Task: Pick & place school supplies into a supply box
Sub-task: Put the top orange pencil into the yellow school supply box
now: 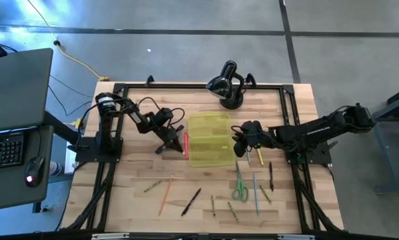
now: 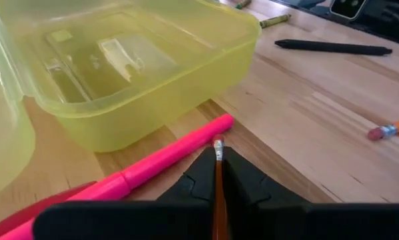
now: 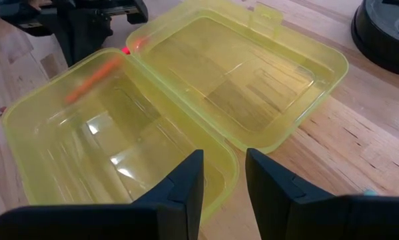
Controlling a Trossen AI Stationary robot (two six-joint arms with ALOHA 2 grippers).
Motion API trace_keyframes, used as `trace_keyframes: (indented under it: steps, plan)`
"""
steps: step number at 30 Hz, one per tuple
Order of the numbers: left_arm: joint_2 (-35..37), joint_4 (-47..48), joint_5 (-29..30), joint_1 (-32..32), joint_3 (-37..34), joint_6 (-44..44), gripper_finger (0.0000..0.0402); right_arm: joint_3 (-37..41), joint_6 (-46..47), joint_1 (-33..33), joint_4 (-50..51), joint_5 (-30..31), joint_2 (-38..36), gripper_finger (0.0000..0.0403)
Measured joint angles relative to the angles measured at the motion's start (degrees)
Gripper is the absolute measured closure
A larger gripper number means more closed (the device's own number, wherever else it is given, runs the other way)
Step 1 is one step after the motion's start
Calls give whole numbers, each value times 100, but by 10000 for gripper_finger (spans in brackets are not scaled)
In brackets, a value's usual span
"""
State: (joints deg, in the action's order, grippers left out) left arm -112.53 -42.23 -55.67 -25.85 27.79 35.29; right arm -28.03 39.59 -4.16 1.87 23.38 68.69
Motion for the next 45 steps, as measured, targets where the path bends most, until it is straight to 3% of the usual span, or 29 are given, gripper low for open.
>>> trace_keyframes:
  steps: [8,15,26,35,45]
  plan:
    - [0,-27,496,-1,0,-12,304,0,0,2,-2,2,0,311]
    - [-2,-2,501,0,-2,33,274,0,0,2,-1,2,0,311]
    - [0,118,605,36,-9,217,294,0,0,1,-2,2,0,311]
    - [-2,144,521,35,-15,204,368,2,0,2,-2,2,0,311]
    - [-7,143,480,35,-7,175,330,0,0,2,0,2,0,311]
